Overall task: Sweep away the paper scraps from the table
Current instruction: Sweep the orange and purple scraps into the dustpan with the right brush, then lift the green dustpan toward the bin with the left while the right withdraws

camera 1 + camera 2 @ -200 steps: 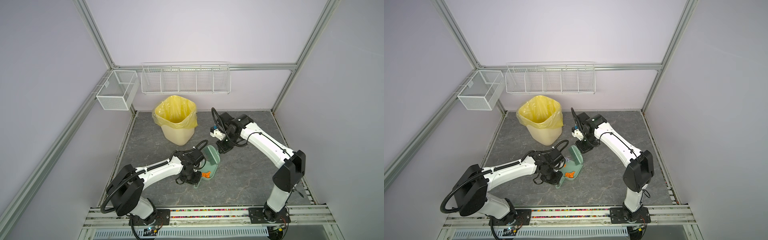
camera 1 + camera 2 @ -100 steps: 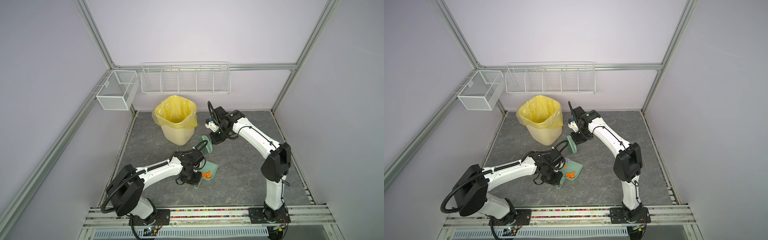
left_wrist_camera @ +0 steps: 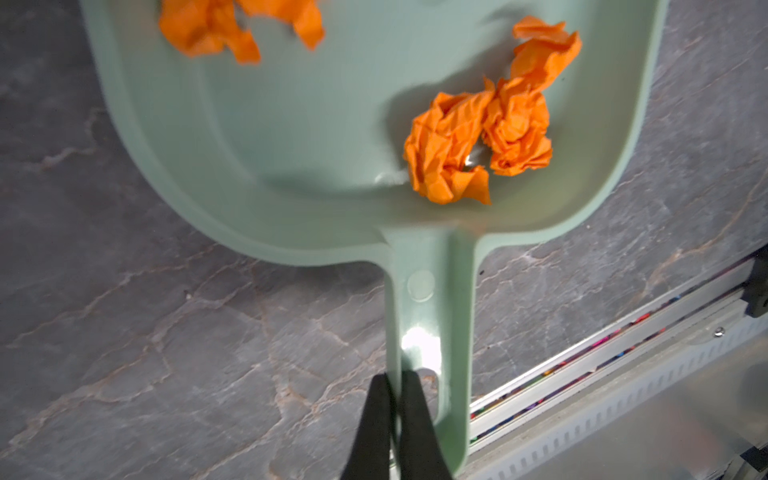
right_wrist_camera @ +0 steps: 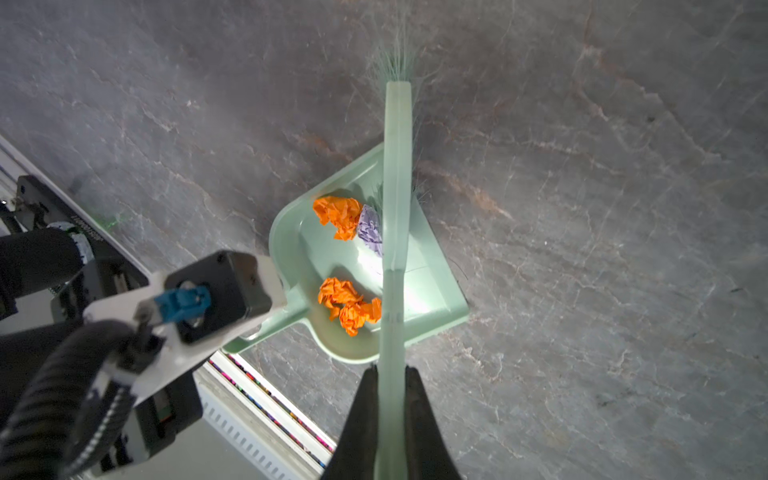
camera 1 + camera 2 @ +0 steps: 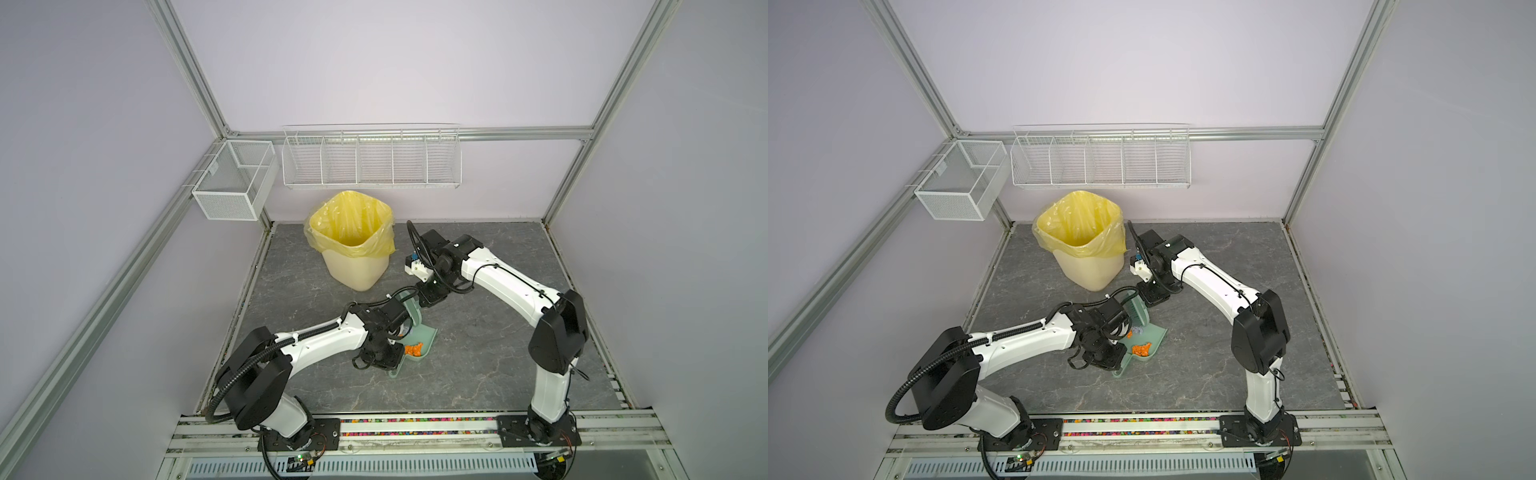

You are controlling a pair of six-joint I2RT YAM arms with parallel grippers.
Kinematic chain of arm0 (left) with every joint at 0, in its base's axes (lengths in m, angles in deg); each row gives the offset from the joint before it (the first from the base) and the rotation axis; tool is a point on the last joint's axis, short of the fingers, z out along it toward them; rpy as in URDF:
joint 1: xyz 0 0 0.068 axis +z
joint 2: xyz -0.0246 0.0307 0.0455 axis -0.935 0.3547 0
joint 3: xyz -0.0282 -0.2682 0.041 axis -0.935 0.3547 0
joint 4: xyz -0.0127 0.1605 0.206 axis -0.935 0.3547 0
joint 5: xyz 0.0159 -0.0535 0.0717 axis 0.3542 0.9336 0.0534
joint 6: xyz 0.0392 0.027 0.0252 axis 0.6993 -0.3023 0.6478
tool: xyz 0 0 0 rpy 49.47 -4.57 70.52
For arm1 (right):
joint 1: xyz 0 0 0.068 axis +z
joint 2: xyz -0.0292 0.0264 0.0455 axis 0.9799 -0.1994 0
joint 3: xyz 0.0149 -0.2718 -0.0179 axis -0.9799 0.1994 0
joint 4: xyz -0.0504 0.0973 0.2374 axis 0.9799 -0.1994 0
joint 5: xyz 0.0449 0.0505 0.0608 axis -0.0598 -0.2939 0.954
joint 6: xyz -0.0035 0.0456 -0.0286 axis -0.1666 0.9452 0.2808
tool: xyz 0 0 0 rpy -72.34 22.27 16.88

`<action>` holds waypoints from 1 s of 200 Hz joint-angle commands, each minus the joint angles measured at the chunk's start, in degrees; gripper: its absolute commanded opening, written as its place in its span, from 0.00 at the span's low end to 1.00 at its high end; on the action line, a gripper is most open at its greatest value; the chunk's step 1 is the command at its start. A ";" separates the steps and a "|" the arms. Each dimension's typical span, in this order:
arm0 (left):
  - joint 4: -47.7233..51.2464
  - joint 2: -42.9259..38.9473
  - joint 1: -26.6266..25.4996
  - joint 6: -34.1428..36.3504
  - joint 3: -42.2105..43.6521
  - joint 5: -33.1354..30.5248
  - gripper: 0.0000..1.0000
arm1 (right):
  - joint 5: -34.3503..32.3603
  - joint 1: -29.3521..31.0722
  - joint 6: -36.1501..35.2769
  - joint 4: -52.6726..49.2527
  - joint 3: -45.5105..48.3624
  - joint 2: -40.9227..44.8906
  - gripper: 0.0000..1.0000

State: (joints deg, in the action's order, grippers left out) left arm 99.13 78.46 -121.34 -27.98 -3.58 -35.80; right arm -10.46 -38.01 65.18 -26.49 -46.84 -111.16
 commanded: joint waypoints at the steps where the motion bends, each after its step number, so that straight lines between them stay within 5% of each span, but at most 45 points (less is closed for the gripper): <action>1: 1.35 0.91 0.34 0.91 -1.61 -1.57 0.00 | 3.38 2.29 1.41 -0.43 2.15 5.55 0.07; 122: 4.25 -0.64 0.28 2.36 -4.75 -7.54 0.00 | -5.87 -3.45 6.63 1.70 1.99 10.17 0.07; 200: 7.60 0.73 0.35 3.89 -10.92 -12.22 0.00 | -3.16 -7.65 11.13 7.54 1.28 11.32 0.07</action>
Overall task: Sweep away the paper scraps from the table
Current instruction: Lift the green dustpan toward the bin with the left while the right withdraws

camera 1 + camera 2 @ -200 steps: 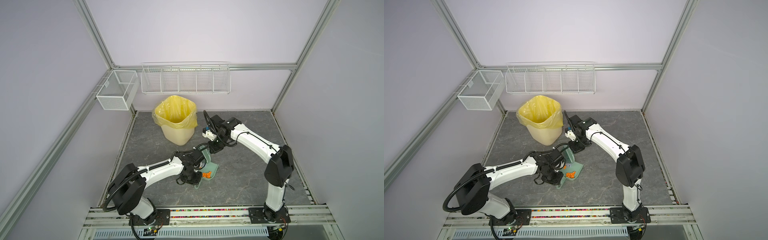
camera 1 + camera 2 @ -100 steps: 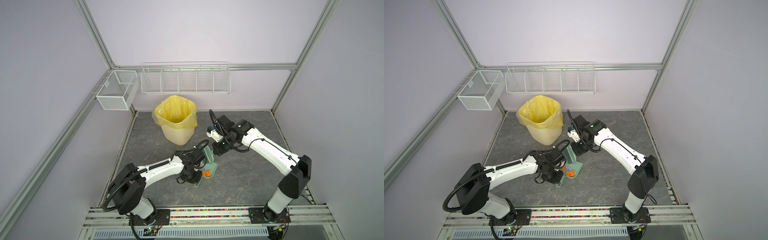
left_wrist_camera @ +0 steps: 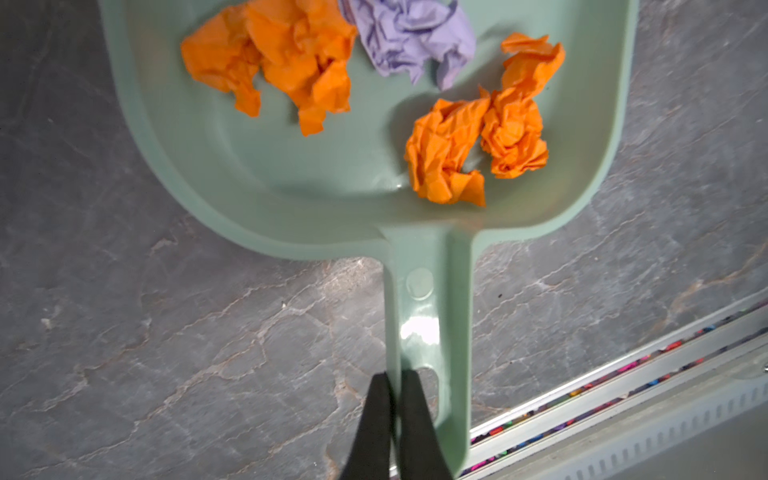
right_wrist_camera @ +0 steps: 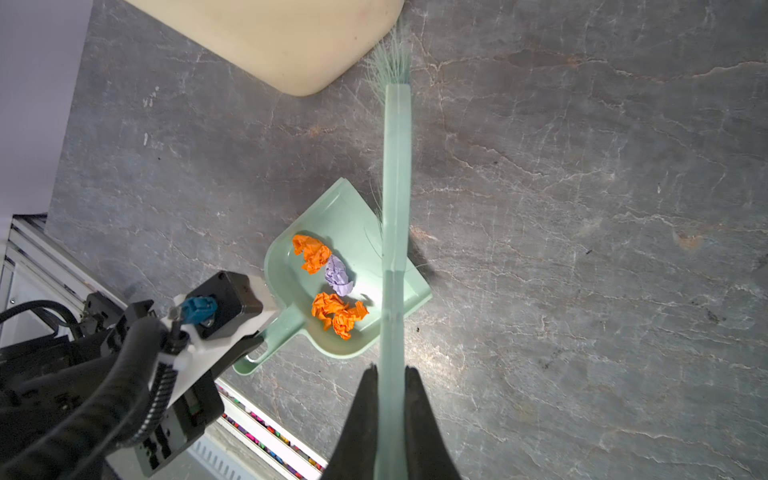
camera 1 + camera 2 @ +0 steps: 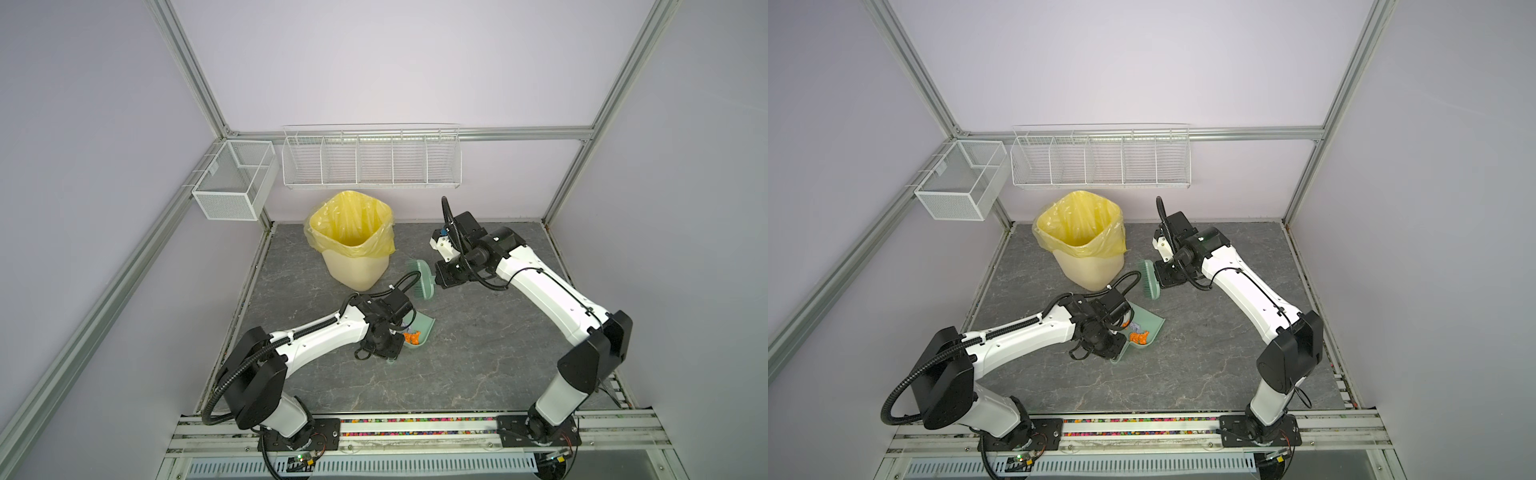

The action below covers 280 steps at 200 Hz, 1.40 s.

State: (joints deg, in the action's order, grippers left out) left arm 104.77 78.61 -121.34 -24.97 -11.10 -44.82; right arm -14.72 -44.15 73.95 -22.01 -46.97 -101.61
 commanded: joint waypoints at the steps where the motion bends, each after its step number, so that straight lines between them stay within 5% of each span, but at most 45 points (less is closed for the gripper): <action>1: 2.02 0.64 0.30 0.90 -3.54 -3.30 0.00 | 1.18 -1.63 2.38 3.17 1.49 1.85 0.07; 114: 7.46 2.12 0.34 2.31 -14.76 -10.31 0.00 | 3.72 -12.54 5.42 11.17 11.46 11.17 0.07; 280: 19.23 3.55 0.34 2.04 -34.10 -17.59 0.00 | 6.86 -17.91 5.47 16.30 22.60 18.84 0.07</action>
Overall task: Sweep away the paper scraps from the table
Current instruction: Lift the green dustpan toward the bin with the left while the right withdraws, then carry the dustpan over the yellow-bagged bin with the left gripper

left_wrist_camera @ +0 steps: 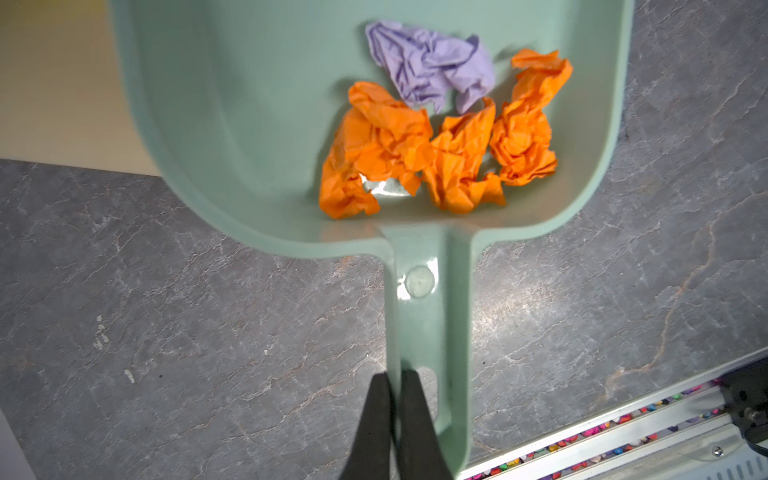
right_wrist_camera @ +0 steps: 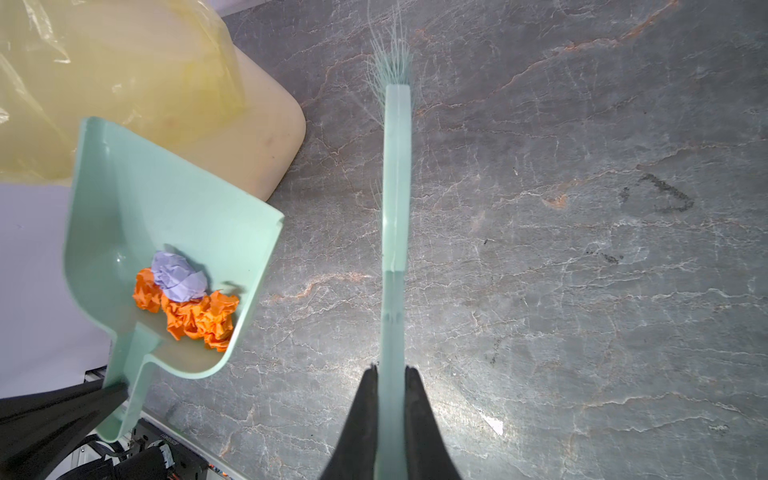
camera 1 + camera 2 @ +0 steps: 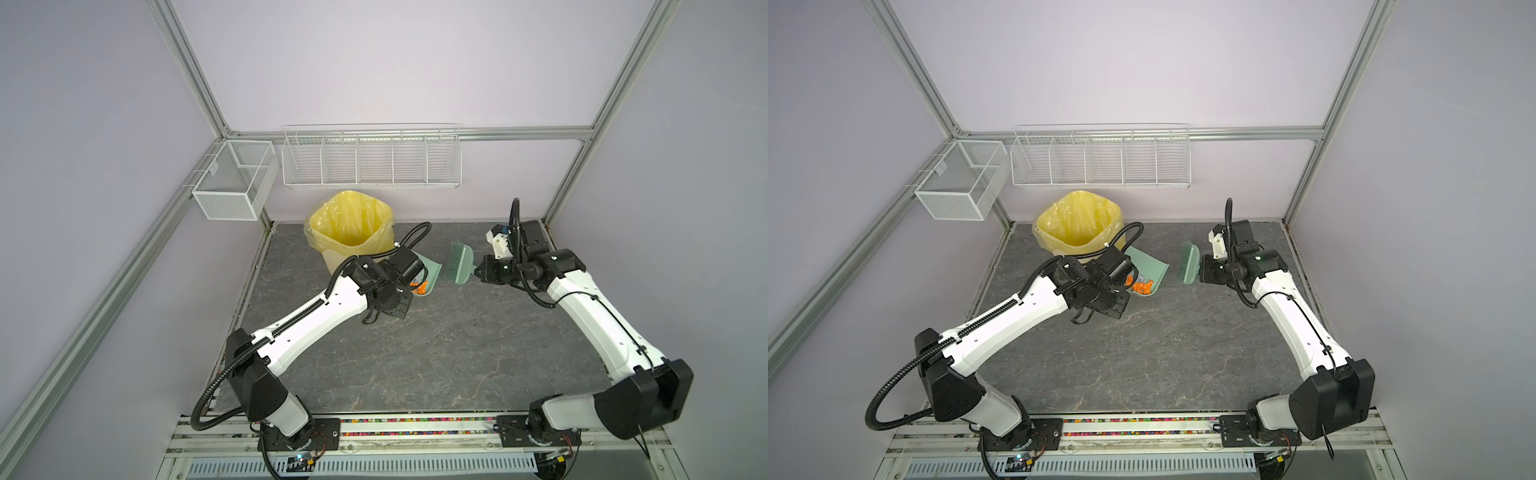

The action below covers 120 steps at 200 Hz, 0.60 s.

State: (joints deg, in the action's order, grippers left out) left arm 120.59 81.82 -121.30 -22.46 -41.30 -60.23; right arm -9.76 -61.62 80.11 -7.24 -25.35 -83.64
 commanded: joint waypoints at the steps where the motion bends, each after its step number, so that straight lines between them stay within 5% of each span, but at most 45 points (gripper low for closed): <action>1: 3.48 0.36 0.26 -0.46 -4.06 -2.21 0.00 | 1.91 -0.45 -0.65 1.52 1.02 0.90 0.07; 120: 9.71 0.78 4.40 3.13 -15.12 -10.35 0.00 | 4.89 -0.70 -0.19 4.42 3.19 -0.17 0.07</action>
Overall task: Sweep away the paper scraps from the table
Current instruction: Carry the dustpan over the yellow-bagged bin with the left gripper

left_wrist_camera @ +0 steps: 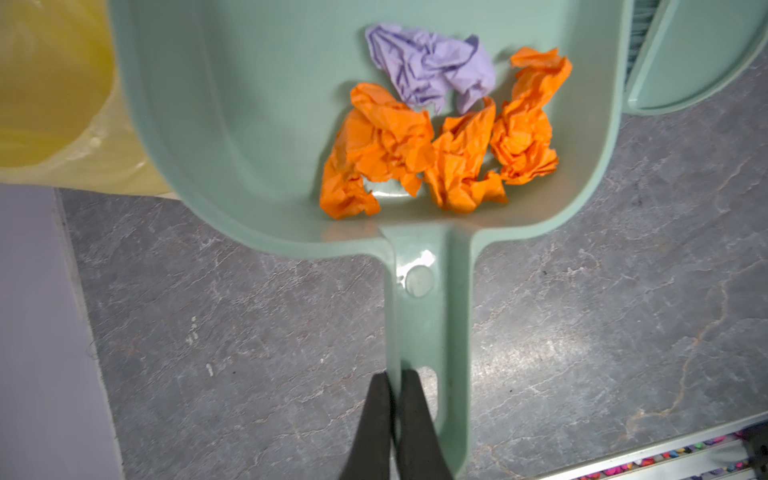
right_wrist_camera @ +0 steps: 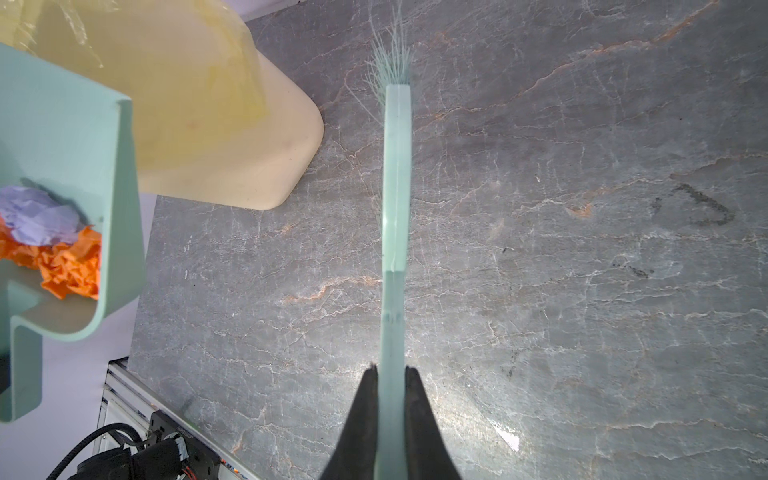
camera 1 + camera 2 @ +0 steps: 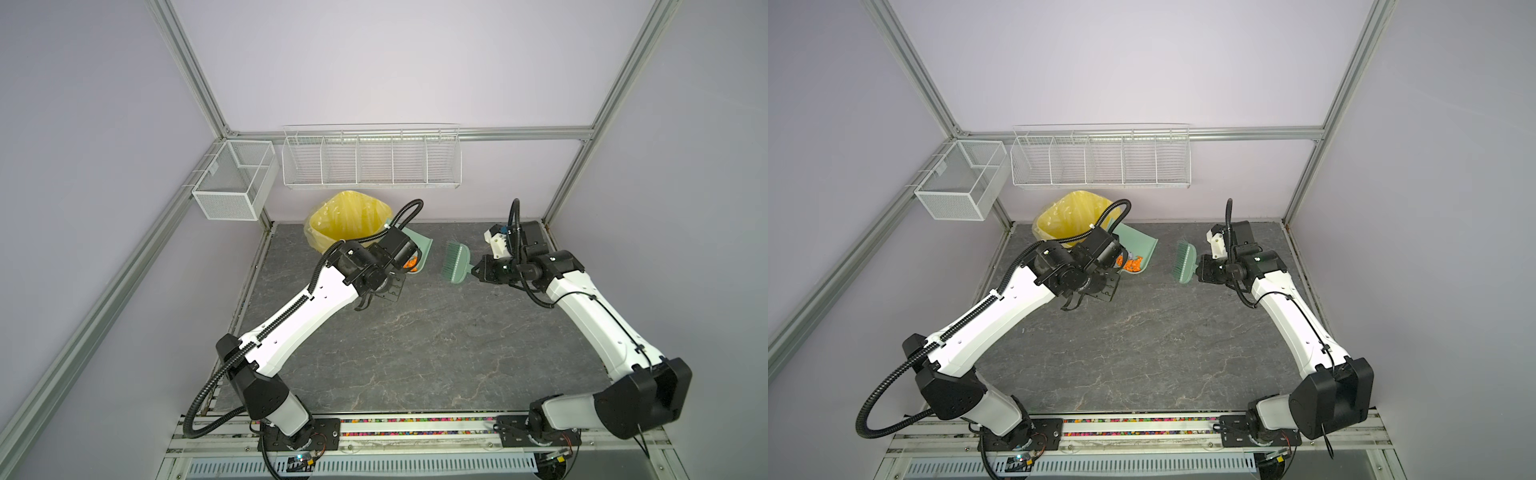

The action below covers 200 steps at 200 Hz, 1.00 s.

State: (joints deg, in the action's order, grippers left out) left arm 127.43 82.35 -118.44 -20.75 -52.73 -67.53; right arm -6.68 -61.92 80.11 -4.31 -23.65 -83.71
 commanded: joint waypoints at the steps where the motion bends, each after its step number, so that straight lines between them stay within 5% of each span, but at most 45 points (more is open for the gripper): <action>1: 2.87 0.23 1.60 1.53 -3.82 -3.08 0.00 | 1.81 -0.40 -0.18 1.49 1.56 -0.08 0.07; 200: 8.00 1.05 18.79 11.81 -14.40 -12.53 0.00 | 2.52 -0.49 -0.69 1.62 3.71 0.49 0.07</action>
State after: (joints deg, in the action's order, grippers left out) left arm 134.69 83.22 -100.51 -10.76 -66.48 -76.56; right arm -5.43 -62.08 80.11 -3.48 -20.87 -83.64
